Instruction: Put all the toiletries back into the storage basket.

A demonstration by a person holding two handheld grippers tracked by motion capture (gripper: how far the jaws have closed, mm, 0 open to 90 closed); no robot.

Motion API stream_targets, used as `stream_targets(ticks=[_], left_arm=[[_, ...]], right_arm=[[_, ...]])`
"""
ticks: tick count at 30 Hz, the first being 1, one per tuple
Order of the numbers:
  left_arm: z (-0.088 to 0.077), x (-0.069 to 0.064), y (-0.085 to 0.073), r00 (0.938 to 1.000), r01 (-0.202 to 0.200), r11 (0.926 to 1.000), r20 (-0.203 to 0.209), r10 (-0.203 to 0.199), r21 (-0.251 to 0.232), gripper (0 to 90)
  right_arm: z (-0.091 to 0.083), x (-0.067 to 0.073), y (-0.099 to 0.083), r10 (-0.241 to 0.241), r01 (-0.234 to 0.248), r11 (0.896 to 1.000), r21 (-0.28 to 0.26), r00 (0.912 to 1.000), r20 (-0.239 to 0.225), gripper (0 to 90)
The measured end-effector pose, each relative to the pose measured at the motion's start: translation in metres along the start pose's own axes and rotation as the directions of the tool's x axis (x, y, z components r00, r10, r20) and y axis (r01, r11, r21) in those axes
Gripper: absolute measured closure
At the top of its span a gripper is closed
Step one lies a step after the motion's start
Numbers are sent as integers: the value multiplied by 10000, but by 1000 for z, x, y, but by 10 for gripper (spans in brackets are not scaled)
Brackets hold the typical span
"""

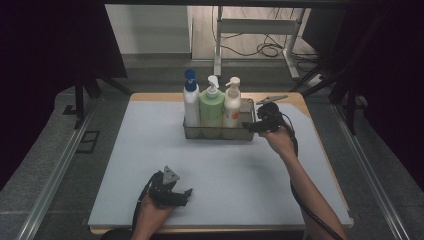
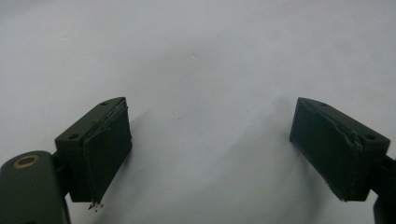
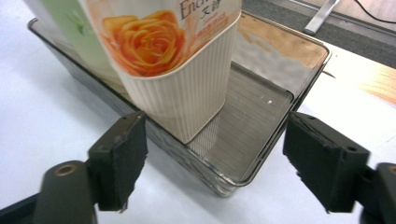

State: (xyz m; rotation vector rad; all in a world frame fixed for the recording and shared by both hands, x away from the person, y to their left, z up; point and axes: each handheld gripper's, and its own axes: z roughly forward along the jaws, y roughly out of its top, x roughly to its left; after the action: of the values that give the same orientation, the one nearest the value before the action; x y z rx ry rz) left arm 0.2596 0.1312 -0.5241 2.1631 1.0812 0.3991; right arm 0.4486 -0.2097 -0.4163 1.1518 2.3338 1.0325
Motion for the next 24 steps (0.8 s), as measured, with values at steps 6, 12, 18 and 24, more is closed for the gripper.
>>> stream_targets(ticks=[6, 12, 18, 24], left_arm=[[0, 0, 0, 10000, 2, 10000, -1, -2, -2, 124], [0, 0, 0, 10000, 6, 10000, -4, -6, 3, 124], [0, 0, 0, 10000, 10, 10000, -3, -10, 3, 124], [0, 0, 0, 10000, 11, 10000, -4, -11, 3, 124]], right_arm=[[-6, 5, -5, -227, 228, 9997, 55, 9997, -129, 154], [-11, 8, -12, -403, 404, 9992, 66, 9989, -260, 141], [-17, 9, -18, -556, 559, 9984, 50, 9978, -363, 130], [-22, 12, -24, -927, 934, 9955, 175, 9949, -402, 89]])
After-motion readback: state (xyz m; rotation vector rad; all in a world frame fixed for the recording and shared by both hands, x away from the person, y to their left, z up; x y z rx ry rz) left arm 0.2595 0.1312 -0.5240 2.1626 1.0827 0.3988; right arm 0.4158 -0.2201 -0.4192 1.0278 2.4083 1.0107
